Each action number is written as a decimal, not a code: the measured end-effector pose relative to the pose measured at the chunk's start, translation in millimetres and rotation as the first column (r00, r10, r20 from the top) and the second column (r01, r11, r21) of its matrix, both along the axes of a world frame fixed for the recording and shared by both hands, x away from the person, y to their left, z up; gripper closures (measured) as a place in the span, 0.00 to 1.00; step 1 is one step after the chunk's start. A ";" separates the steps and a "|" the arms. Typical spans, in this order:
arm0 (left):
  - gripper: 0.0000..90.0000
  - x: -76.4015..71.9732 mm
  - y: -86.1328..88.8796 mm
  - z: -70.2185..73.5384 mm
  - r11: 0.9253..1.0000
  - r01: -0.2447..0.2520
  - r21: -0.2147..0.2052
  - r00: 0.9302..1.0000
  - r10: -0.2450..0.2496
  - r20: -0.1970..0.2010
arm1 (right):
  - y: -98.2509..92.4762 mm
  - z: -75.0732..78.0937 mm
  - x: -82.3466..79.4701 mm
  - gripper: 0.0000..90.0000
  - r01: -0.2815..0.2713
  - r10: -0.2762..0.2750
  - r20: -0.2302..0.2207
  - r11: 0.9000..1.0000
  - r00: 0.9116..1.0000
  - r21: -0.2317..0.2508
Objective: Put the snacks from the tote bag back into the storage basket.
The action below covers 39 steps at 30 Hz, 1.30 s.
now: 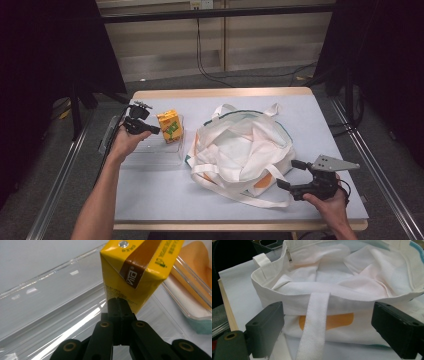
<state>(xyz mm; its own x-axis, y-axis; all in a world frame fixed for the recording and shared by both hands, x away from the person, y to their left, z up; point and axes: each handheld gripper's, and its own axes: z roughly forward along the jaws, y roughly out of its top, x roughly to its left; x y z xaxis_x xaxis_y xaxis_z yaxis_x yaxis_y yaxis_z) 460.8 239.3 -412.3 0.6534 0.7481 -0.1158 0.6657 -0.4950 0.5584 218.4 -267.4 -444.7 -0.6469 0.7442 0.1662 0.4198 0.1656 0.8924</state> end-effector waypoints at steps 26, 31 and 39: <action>1.00 20.2 -12.2 -9.6 0.998 -0.038 0.052 0.998 0.040 -0.044 | 0.8 0.4 -0.1 0.12 -0.008 0.008 0.002 1.000 1.000 0.004; 1.00 18.7 -10.7 -7.5 0.998 -0.049 0.049 0.998 0.051 -0.032 | 1.6 0.2 0.4 0.12 -0.011 0.011 -0.002 1.000 1.000 0.000; 1.00 12.9 -4.1 -4.4 0.998 -0.066 0.010 0.998 0.066 -0.013 | 1.9 0.1 0.1 0.12 -0.009 0.009 0.001 1.000 1.000 -0.002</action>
<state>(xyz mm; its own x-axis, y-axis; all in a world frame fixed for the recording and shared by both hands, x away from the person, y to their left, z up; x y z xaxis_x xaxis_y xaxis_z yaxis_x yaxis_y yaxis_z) 473.7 235.2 -416.8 0.6011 0.7906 -0.1168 0.7044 -0.4551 0.5447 218.6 -265.5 -444.6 -0.6535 0.7389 0.1643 0.4178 0.1712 0.8923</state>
